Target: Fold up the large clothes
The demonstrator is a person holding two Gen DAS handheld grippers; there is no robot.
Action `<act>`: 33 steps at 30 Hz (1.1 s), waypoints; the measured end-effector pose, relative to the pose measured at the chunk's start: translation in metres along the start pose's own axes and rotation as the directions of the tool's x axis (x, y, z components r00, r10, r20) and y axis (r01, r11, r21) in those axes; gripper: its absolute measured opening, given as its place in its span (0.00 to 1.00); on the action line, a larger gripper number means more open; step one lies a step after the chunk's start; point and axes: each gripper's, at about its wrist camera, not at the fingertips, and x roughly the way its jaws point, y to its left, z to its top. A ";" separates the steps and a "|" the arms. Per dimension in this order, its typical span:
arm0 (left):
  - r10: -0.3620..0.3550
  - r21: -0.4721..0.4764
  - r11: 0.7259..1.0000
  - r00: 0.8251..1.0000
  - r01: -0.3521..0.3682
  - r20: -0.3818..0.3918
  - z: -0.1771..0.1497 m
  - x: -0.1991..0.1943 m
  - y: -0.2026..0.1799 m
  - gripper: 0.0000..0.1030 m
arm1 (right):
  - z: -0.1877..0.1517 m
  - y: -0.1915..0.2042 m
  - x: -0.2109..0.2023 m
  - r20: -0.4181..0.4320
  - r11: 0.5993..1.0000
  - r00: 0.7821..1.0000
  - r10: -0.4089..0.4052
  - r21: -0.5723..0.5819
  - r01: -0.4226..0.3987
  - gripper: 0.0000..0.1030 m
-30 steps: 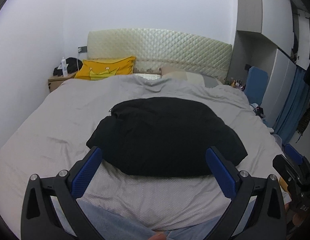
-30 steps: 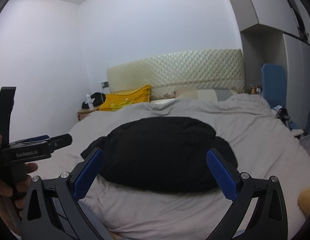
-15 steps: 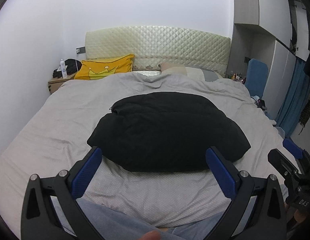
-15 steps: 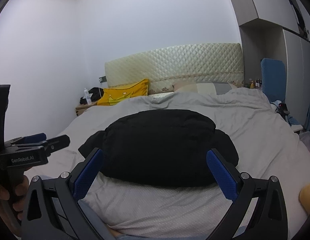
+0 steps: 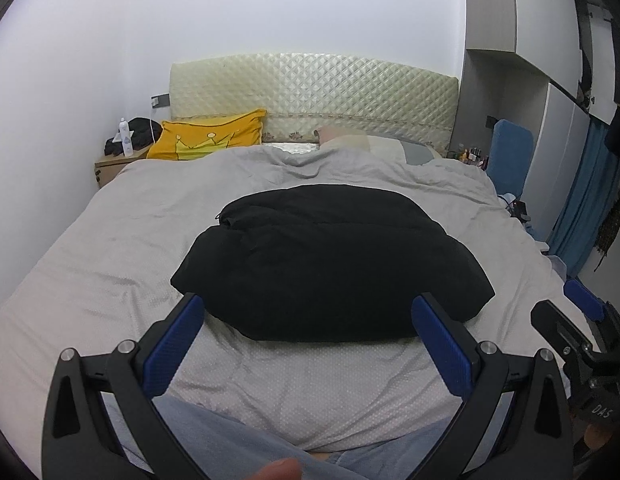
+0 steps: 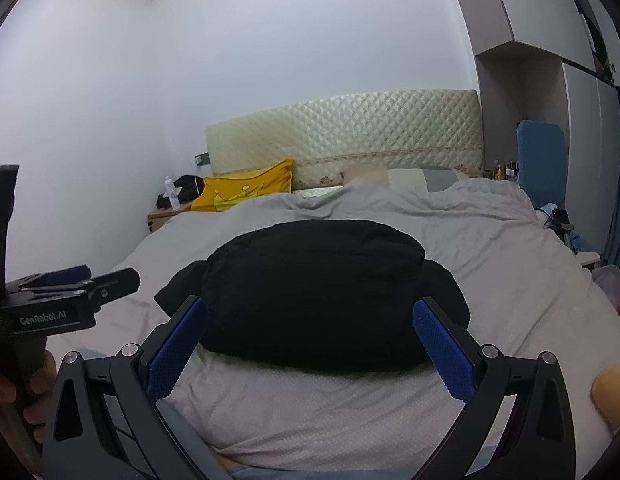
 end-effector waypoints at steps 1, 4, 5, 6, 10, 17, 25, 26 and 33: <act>-0.002 -0.001 1.000 1.000 0.002 -0.001 0.000 0.000 0.000 1.00 | 0.000 0.000 0.000 0.000 1.000 1.000 -0.004 0.002 0.004 1.00; -0.002 -0.002 1.000 1.000 0.002 0.000 0.000 -0.001 0.000 1.00 | 0.000 -0.003 -0.001 0.003 1.000 1.000 -0.007 0.007 0.007 1.00; -0.002 -0.001 1.000 1.000 0.002 0.001 0.000 -0.001 0.000 1.00 | 0.000 -0.003 -0.002 0.006 1.000 1.000 -0.012 0.007 0.012 1.00; -0.002 -0.001 1.000 1.000 0.002 0.000 0.000 -0.001 0.000 1.00 | 0.001 -0.003 -0.003 0.012 1.000 1.000 -0.019 0.006 0.019 1.00; -0.005 0.000 1.000 1.000 0.005 0.000 0.000 -0.002 0.001 1.00 | 0.001 -0.003 -0.005 0.016 1.000 1.000 -0.025 0.007 0.025 1.00; -0.006 -0.001 1.000 1.000 0.006 0.001 0.000 -0.003 0.000 1.00 | 0.000 -0.003 -0.004 0.009 1.000 1.000 -0.024 0.004 0.024 1.00; -0.007 0.000 1.000 1.000 0.007 0.001 0.000 -0.003 -0.002 1.00 | 0.001 -0.005 -0.004 0.011 1.000 1.000 -0.022 0.004 0.022 1.00; -0.008 0.000 1.000 1.000 0.008 0.001 0.000 -0.003 -0.002 1.00 | 0.001 -0.005 -0.004 0.012 1.000 1.000 -0.023 0.004 0.023 1.00; -0.009 0.002 1.000 1.000 0.009 0.002 0.000 -0.003 -0.002 1.00 | 0.001 -0.004 -0.005 0.012 1.000 1.000 -0.025 0.004 0.025 1.00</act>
